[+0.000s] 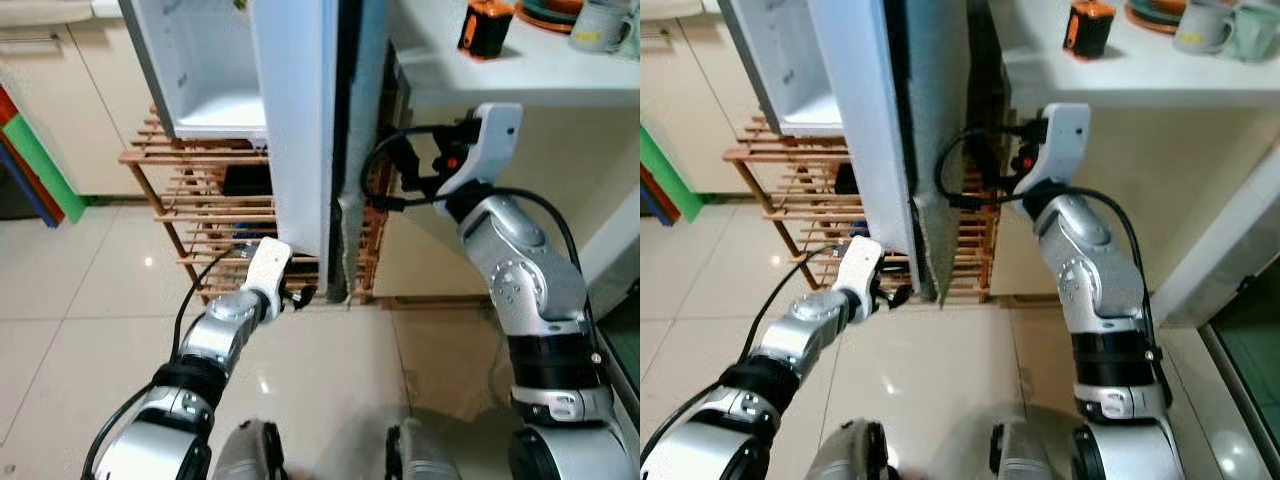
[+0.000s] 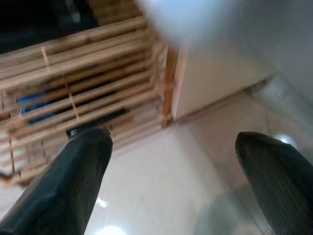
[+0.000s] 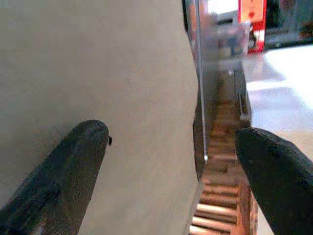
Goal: Restocking fridge
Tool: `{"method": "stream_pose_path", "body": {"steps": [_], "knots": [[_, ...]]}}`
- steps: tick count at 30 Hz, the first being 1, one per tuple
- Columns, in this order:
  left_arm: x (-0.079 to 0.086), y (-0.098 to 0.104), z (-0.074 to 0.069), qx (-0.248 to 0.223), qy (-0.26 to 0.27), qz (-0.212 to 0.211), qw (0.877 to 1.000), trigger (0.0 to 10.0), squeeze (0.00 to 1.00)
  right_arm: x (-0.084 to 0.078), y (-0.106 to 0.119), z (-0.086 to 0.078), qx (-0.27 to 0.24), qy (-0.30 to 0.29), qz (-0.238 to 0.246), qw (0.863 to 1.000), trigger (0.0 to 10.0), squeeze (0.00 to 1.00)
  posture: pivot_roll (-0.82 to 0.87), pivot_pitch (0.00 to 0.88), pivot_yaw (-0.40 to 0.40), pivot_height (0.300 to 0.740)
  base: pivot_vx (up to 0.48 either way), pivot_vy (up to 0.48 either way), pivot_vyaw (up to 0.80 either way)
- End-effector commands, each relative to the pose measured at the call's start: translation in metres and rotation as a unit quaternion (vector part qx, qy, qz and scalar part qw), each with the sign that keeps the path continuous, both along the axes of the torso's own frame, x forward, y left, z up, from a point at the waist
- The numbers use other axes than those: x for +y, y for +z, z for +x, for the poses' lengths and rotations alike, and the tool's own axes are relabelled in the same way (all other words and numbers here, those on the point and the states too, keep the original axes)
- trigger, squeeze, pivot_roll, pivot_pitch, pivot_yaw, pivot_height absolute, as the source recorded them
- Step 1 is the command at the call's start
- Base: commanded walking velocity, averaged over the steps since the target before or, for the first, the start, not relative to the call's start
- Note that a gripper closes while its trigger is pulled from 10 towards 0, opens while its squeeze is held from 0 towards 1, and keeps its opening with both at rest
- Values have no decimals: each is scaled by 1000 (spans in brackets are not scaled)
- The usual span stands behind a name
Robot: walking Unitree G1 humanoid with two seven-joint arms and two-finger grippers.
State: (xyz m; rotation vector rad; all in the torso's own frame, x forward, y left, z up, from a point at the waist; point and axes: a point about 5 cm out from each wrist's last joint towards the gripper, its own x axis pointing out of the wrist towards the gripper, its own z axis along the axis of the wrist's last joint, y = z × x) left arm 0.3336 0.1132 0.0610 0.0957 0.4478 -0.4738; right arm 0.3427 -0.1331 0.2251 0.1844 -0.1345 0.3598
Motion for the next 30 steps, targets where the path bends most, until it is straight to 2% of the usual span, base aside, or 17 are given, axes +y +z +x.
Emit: {"method": "stream_pose_path", "body": {"steps": [1, 3, 5, 9, 10, 11, 15, 16, 18, 20, 22, 23, 24, 27, 28, 29, 30], "knots": [[-1, -1, 0, 5, -8, 4, 1000, 10000, 0, 0, 0, 2, -3, -14, -12, 1000, 10000, 0, -285, 0, 45, 708, 0, 0, 0], [2, -7, -2, 19, -2, 21, 1000, 10000, 0, -1, -2, 3, 4, -21, -19, 1000, 10000, 0, -287, 0, 46, 708, 0, 0, 0], [15, -20, -6, 61, 33, 44, 997, 10000, 0, -4, -5, 4, 10, -39, -19, 999, 10000, 0, -293, 0, 51, 708, 0, 0, 0], [50, -40, -16, 102, 111, 83, 985, 10000, 0, -14, -7, 6, 13, -62, -4, 998, 10000, 0, -298, 0, 55, 708, 0, 0, 0], [50, -40, -16, 102, 111, 83, 985, 10000, 0, -14, -7, 6, 13, -62, -4, 998, 10000, 0, -298, 0, 55, 708, 0, 0, 0], [66, -50, -24, 120, 134, 102, 978, 10000, 0, -18, -7, 7, 12, -70, -1, 997, 10000, 0, -297, 0, 58, 708, 0, 0, 0], [85, -67, -42, 155, 143, 139, 968, 10000, 0, -19, -6, 8, 11, -75, 1, 997, 10000, 0, -299, 0, 60, 708, 0, 0, 0], [88, -72, -48, 165, 122, 160, 966, 10000, 0, -18, -5, 8, 7, -75, 1, 997, 10000, 0, -299, 0, 60, 708, 0, 0, 0], [89, -76, -52, 172, 106, 175, 964, 10000, 0, -18, -5, 8, 5, -75, 2, 997, 10000, 0, -299, 0, 59, 708, 0, 0, 0], [78, -83, -59, 173, 5, 220, 960, 10000, 0, -17, -1, 9, -3, -71, 6, 997, 10000, 0, -293, 0, 55, 708, 0, 0, 0], [68, -85, -60, 152, -64, 258, 952, 10000, 0, -15, 1, 10, -9, -69, 7, 998, 10000, 0, -291, 0, 54, 708, 0, 0, 0], [68, -85, -60, 152, -64, 258, 952, 10000, 0, -15, 1, 10, -9, -69, 7, 998, 10000, 0, -291, 0, 54, 708, 0, 0, 0], [60, -82, -56, 134, -94, 268, 950, 10000, 0, -12, 2, 12, -14, -64, 9, 998, 10000, 0, -289, 0, 54, 708, 0, 0, 0], [56, -77, -50, 119, -101, 270, 950, 10000, 0, -9, 3, 13, -15, -60, 4, 998, 10000, 0, -293, 0, 57, 713, 0, 0, 0], [46, -70, -42, 100, -106, 261, 954, 10000, 0, 4, 6, 16, -16, -50, 6, 999, 10000, 0, -298, 0, 61, 718, 0, 0, 0], [46, -70, -42, 100, -106, 261, 954, 10000, 0, 4, 6, 16, -16, -50, 6, 999, 10000, 0, -298, 0, 61, 718, 0, 0, 0], [36, -63, -34, 82, -112, 250, 958, 10000, 0, 23, 11, 19, -20, -32, 3, 999, 10000, 0, -299, 0, 66, 723, 0, 0, 0]]}}
